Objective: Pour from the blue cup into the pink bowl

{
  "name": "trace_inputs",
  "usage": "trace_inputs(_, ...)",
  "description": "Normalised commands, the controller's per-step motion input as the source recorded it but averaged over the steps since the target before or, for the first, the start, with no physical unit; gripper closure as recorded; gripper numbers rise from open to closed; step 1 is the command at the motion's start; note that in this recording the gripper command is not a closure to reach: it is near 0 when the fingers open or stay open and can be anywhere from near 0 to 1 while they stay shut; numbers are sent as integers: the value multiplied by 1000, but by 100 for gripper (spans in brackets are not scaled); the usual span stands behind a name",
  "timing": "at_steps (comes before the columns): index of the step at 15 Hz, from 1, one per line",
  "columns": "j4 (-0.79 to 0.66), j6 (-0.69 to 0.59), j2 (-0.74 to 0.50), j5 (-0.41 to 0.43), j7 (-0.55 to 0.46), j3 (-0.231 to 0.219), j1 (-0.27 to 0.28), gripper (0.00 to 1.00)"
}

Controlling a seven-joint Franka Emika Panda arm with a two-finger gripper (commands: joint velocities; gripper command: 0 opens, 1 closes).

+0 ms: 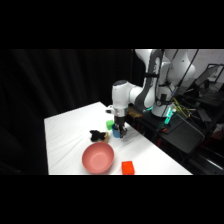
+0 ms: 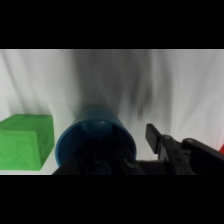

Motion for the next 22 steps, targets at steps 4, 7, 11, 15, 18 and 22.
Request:
trace_inputs(4, 28, 54, -3, -276, 292, -206, 199, 35)
trace_inputs(7, 64, -150, -51, -470, 493, -429, 402, 11)
trace_inputs(11, 62, -504, -407, -543, 501, -368, 388, 11)
trace_inputs(15, 108, -691, -623, -373, 263, 95, -10, 11)
trace_inputs(18, 214, -578, -392, 85, -174, 354, -243, 11)
trace_inputs(22, 382, -369, -59, 228, -296, 284, -195, 12)
